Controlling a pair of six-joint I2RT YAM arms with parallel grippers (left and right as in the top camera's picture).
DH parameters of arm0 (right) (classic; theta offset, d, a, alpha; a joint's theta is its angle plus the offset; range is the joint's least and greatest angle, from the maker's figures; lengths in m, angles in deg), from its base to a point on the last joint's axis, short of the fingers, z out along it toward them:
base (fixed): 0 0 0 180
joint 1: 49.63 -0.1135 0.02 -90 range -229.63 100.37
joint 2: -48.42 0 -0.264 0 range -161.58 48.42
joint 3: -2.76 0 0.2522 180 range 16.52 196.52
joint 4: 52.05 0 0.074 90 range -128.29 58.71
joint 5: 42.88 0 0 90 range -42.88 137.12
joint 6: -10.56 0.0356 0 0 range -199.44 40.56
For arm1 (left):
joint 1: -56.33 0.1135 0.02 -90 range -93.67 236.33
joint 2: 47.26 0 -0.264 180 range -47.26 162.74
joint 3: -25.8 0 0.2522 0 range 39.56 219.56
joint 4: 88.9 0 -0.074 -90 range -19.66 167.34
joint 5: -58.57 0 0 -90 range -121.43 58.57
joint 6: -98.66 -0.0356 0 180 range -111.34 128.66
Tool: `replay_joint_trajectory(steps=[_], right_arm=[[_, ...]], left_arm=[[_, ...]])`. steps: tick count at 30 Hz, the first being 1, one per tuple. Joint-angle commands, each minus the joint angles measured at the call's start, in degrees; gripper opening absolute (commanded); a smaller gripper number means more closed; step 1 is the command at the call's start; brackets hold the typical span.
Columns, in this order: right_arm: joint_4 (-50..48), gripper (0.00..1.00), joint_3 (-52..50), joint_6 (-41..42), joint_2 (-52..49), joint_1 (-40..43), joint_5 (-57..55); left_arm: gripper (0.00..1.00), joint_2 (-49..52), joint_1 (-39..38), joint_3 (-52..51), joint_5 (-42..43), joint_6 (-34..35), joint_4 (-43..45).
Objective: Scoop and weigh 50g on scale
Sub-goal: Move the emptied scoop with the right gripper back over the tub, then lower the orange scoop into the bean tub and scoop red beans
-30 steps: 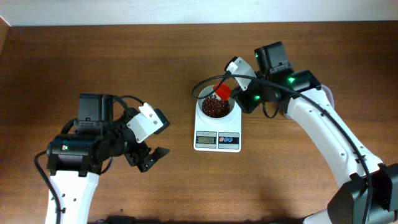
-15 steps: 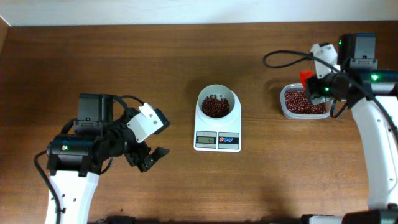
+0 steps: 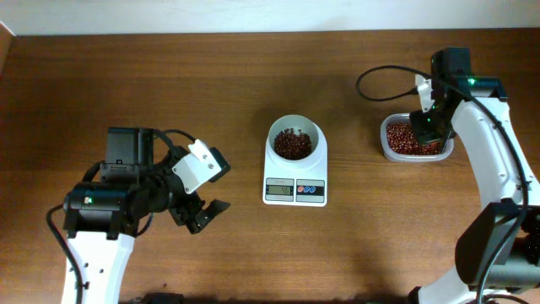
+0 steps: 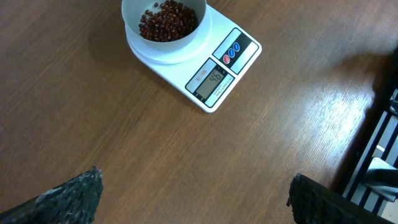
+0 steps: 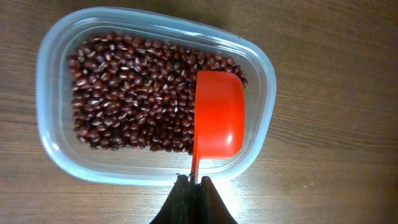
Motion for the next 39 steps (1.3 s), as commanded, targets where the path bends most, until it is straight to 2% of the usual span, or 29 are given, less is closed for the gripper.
replay_joint_trajectory(steps=[1, 9, 14, 23, 28, 32, 39], right_arm=[[-1.2, 0.04, -0.5, 1.5, -1.2, 0.3, -3.7], [-1.9, 0.04, -0.5, 1.5, -4.0, 0.3, -1.0], [-0.9, 0.04, -0.5, 1.2, -4.0, 0.3, 9.7], [0.3, 0.04, -0.5, 1.3, -4.0, 0.4, 22.3], [0.5, 0.04, -0.5, 1.3, -4.0, 6.8, 29.9], [0.7, 0.04, -0.5, 1.3, -4.0, 12.6, 31.2], [2.8, 0.04, -0.5, -1.8, -4.0, 22.7, 45.7]], left_arm=[[0.99, -0.1, 0.3, 0.4, 1.0, -0.7, -0.1], [0.99, -0.1, 0.3, 0.4, 1.0, -0.7, -0.1], [0.99, -0.1, 0.3, 0.4, 1.0, -0.7, -0.1], [0.99, -0.1, 0.3, 0.4, 1.0, -0.7, -0.1], [0.99, -0.1, 0.3, 0.4, 1.0, -0.7, -0.1], [0.99, -0.1, 0.3, 0.4, 1.0, -0.7, -0.1], [0.99, -0.1, 0.3, 0.4, 1.0, -0.7, -0.1]])
